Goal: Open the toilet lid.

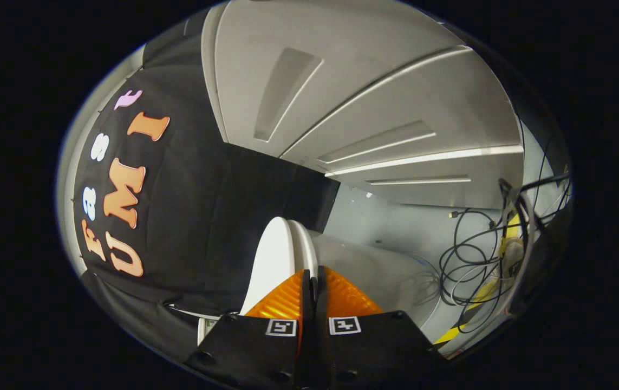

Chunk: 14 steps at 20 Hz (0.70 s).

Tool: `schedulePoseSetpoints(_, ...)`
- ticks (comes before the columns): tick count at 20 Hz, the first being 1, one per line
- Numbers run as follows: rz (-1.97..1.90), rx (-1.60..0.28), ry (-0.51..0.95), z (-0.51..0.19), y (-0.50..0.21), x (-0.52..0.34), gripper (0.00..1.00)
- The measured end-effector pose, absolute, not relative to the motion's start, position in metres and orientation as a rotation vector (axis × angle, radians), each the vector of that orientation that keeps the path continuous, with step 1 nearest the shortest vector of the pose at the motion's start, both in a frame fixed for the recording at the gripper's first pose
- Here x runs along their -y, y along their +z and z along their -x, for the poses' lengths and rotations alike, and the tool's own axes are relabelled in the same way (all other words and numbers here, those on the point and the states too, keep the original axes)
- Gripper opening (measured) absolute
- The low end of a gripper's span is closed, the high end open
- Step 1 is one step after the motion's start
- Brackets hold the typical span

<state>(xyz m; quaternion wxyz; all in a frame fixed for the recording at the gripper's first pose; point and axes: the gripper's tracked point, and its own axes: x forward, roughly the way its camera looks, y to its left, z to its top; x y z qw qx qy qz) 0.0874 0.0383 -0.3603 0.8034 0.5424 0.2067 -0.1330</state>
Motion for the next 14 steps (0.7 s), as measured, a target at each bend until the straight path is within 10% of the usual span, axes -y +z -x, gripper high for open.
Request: schedulePoseSetpoints(14,-0.782,-0.43,-0.282,-0.099,-0.314,-0.046,0.08)
